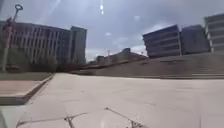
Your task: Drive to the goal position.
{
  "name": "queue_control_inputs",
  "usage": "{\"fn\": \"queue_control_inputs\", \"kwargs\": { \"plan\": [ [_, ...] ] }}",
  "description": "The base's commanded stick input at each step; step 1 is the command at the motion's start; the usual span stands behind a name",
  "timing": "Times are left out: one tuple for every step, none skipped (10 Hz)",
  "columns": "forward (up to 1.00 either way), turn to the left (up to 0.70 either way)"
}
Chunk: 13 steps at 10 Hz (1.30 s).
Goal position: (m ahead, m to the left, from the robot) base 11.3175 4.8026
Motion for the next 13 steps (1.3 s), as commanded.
{"fn": "queue_control_inputs", "kwargs": {
  "plan": [
    [1.00,0.00],
    [1.00,0.00],
    [1.00,0.00],
    [1.00,0.00],
    [1.00,0.00],
    [1.00,0.00],
    [1.00,0.00],
    [1.00,0.00],
    [1.00,0.07],
    [1.00,0.39],
    [1.00,0.40],
    [1.00,0.40],
    [1.00,0.26]
  ]
}}
